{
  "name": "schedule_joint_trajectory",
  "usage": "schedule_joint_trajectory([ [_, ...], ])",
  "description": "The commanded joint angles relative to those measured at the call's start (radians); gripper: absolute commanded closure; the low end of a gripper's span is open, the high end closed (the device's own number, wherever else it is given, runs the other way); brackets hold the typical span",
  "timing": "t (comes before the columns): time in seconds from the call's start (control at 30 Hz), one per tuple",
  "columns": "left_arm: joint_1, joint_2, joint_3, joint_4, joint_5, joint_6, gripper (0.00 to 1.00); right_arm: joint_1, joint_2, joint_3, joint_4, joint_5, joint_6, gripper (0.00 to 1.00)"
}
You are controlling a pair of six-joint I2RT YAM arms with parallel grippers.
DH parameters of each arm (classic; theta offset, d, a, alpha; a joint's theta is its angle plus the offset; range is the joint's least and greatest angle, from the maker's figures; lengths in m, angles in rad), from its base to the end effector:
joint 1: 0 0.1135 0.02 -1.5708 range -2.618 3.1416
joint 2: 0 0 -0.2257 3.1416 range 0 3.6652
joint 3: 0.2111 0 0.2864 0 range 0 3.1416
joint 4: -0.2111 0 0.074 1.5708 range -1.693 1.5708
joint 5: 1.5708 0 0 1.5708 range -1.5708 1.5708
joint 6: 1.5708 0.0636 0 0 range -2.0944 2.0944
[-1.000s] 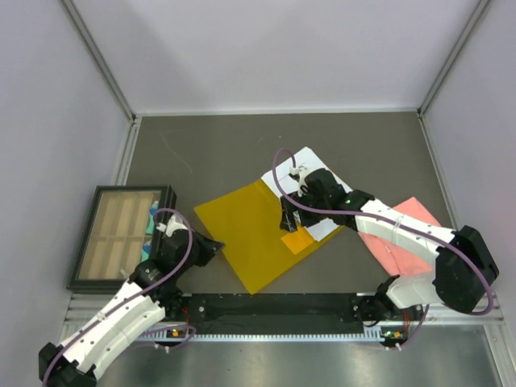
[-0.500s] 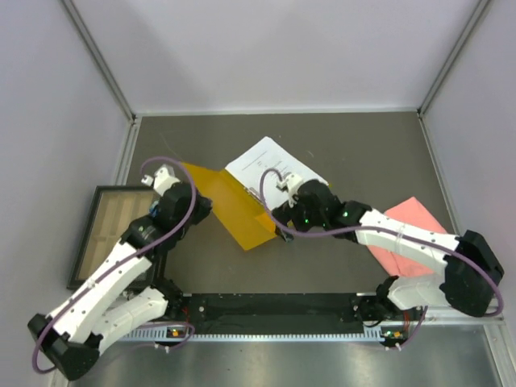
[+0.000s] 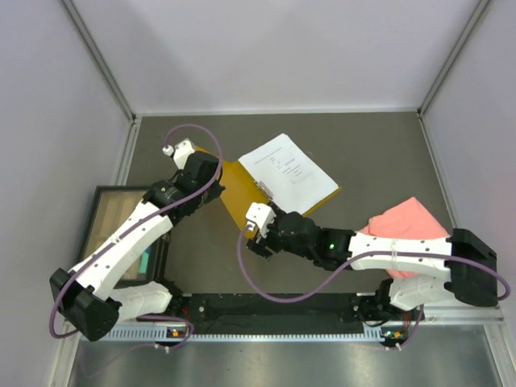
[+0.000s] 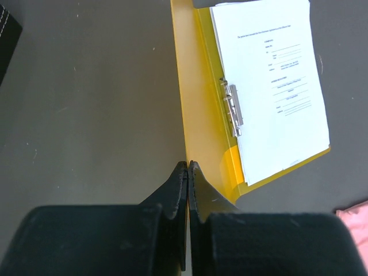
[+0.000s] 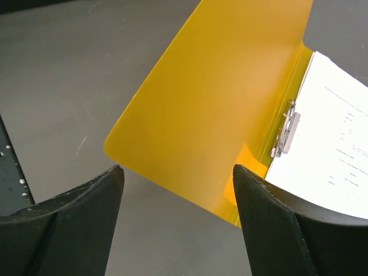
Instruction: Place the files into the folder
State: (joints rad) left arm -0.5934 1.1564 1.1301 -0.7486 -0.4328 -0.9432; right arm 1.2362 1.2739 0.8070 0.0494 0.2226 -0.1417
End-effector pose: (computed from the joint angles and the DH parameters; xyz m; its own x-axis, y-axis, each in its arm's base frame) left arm 0.2676 -0.1483 0.2806 -0.5504 -0.5151 -0.6571 -0.3173 0.8570 -0.4060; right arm 0.1300 0.3311 0.2017 -0.0111 -0.4513 -0.8923 -0.8652 0.4517 -0.2177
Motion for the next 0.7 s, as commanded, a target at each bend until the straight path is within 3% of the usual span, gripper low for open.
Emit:
schedule_joint_trajectory([
  [0.0, 0.026, 0.006, 0.056, -0.018, 0.002, 0.018, 1.00, 0.069, 0.047, 0.035, 0.116, 0.093, -0.097, 0.25],
  [0.13, 0.044, 0.006, 0.063, -0.020, 0.022, 0.017, 1.00, 0.080, 0.076, 0.044, 0.167, 0.165, -0.078, 0.33],
  [0.23, 0.047, 0.003, 0.069, -0.017, 0.023, 0.023, 1.00, 0.082, 0.104, 0.054, 0.202, 0.256, -0.059, 0.48],
  [0.27, 0.049, 0.002, 0.069, -0.011, 0.022, 0.030, 1.00, 0.082, 0.110, 0.058, 0.222, 0.277, -0.049, 0.64],
  [0.3, 0.052, -0.001, 0.071, -0.006, 0.017, 0.043, 1.00, 0.080, 0.114, 0.061, 0.234, 0.294, -0.041, 0.73],
  [0.33, 0.053, -0.003, 0.074, -0.003, 0.016, 0.070, 0.93, 0.077, 0.120, 0.073, 0.239, 0.282, -0.033, 0.81],
  [0.37, 0.061, -0.009, 0.085, 0.006, 0.017, 0.090, 0.83, 0.063, 0.123, 0.084, 0.228, 0.271, -0.006, 0.97],
  [0.4, 0.064, -0.015, 0.092, 0.011, 0.017, 0.115, 0.66, 0.054, 0.127, 0.095, 0.219, 0.264, 0.014, 1.00],
  [0.43, 0.064, -0.024, 0.100, 0.017, 0.017, 0.173, 0.41, 0.040, 0.131, 0.112, 0.213, 0.232, 0.034, 1.00],
  [0.57, 0.066, -0.070, 0.155, 0.035, -0.012, 0.291, 0.23, -0.079, 0.133, 0.152, 0.158, 0.053, 0.244, 1.00],
  [0.67, 0.064, -0.124, 0.158, 0.051, -0.033, 0.365, 0.17, -0.231, 0.160, 0.181, 0.139, -0.179, 0.406, 1.00],
])
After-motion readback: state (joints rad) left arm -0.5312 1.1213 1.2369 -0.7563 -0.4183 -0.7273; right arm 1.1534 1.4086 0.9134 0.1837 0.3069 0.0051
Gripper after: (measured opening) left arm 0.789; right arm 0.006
